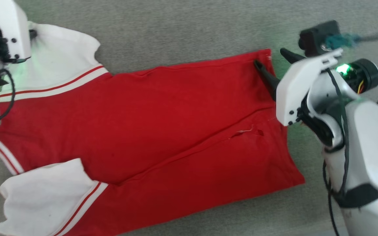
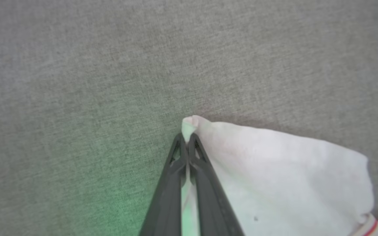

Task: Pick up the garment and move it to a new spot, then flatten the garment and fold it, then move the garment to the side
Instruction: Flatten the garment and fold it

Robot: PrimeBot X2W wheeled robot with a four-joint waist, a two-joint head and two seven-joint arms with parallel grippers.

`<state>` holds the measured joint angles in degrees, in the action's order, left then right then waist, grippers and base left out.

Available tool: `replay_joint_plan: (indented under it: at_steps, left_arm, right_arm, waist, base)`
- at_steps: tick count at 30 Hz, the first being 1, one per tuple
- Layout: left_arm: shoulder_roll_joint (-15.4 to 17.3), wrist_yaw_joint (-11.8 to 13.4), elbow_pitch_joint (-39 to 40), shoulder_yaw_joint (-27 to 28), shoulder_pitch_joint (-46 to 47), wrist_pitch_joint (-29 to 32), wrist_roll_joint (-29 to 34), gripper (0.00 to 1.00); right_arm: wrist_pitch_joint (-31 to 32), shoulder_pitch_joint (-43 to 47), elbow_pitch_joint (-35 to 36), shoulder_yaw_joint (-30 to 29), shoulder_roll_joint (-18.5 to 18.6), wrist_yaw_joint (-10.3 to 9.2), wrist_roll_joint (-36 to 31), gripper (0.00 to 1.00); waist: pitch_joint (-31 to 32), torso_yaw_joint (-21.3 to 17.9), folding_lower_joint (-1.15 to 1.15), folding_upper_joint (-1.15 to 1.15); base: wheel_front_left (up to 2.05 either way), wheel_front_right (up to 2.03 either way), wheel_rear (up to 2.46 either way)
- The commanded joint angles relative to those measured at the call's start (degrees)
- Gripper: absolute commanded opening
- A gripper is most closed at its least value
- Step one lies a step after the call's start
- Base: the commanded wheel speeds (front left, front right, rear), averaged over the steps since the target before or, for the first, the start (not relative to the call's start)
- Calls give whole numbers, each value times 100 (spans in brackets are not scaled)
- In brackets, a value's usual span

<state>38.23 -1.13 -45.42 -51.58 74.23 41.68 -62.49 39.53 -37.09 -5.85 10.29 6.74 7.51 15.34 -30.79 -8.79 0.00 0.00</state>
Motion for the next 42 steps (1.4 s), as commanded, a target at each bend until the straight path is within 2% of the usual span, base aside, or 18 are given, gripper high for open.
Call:
replay_joint_plan:
  at_steps: [1, 9, 10, 11, 18, 25, 30, 33, 36, 39, 42]
  left_arm:
    - [-173, -71, -49, -65, -35, -37, 58, 0]
    - [-401, -173, -291, -53, 49, -218, 32, 0]
    - [-429, -190, -333, -50, 49, -274, 31, 0]
    - [-457, -193, -366, -49, 54, -321, 46, 0]
    - [-534, -333, -504, -61, 98, -598, 89, 0]
    - [-492, -451, -253, -113, -55, -505, -21, 0]
    - [-325, -316, 214, -204, -281, -290, 8, 0]
    - [-141, -145, 709, -253, -511, -161, -22, 0]
    - [130, 138, 1391, -273, -796, -17, -52, 0]
    - [463, 515, 2258, -287, -1148, 116, -109, 0]
    - [880, 995, 3273, -294, -1562, 255, -176, 0]
  right_arm:
    - [300, -169, -207, 86, 61, -3, 23, 100]
    - [1522, -562, -898, 632, 319, -3, 347, 100]
    - [1632, -591, -963, 692, 352, -2, 396, 27]
    - [1724, -619, -1002, 736, 408, -2, 429, 0]
    - [1519, -640, -809, 692, 715, -4, 597, 0]
    - [1231, -255, -417, 532, 923, -4, 614, 0]
    - [1074, 152, -82, 399, 1099, -4, 658, 0]
    - [1069, 443, 162, 304, 1192, -4, 693, 0]
    - [1108, 753, 425, 171, 1256, -4, 744, 0]
    - [1145, 1079, 725, 36, 1346, -4, 732, 0]
    - [1214, 1422, 1028, -126, 1397, -4, 785, 0]
  waist:
    - [3, 99, 0, 0]
    - [32, 290, 0, 0]
    - [41, 316, 0, 0]
    - [54, 347, 0, 0]
    - [353, 611, 0, 0]
    - [906, 915, 0, 0]
    - [1306, 1117, 0, 0]
    - [1524, 1229, 0, 0]
    - [1708, 1324, 0, 0]
    - [1844, 1401, 0, 0]
    - [1954, 1456, 0, 0]
  base:
    - [0, 0, 0]
    - [0, 0, 0]
    - [0, 0, 0]
    - [0, 0, 0]
    - [0, 0, 0]
    - [0, 0, 0]
    - [0, 0, 0]
    - [0, 0, 0]
    - [0, 0, 0]
    - [0, 0, 0]
    - [0, 0, 0]
